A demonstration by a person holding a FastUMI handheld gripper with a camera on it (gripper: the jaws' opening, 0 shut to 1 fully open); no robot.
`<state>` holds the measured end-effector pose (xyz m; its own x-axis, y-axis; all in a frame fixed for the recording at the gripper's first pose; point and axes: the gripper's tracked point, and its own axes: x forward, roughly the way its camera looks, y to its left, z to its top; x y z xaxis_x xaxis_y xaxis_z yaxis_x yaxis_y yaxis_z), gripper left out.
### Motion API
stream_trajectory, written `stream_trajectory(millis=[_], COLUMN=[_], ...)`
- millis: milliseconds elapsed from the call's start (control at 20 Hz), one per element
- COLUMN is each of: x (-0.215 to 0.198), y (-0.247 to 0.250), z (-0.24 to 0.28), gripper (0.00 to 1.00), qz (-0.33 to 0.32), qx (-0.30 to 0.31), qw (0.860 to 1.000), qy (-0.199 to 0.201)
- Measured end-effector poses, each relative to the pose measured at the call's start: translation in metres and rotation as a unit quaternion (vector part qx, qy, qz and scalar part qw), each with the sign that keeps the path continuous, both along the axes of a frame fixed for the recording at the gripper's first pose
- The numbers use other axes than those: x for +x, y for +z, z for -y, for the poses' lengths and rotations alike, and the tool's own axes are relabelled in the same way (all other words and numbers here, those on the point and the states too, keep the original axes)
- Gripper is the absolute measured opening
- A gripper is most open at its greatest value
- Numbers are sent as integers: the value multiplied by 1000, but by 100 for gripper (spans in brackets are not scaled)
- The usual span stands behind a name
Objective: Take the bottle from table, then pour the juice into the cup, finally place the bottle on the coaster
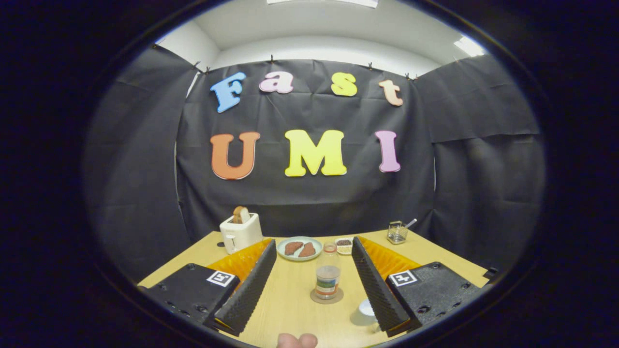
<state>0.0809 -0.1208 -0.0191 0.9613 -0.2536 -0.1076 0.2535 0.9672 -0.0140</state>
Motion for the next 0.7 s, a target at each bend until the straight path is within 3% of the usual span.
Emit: stream_trajectory(millis=[350, 700], x=[-58, -105], y=[17, 10], z=[-23, -47], gripper=[100, 100], qz=[32, 47], qx=[-3, -3], qw=[999, 997], qy=[15, 56])
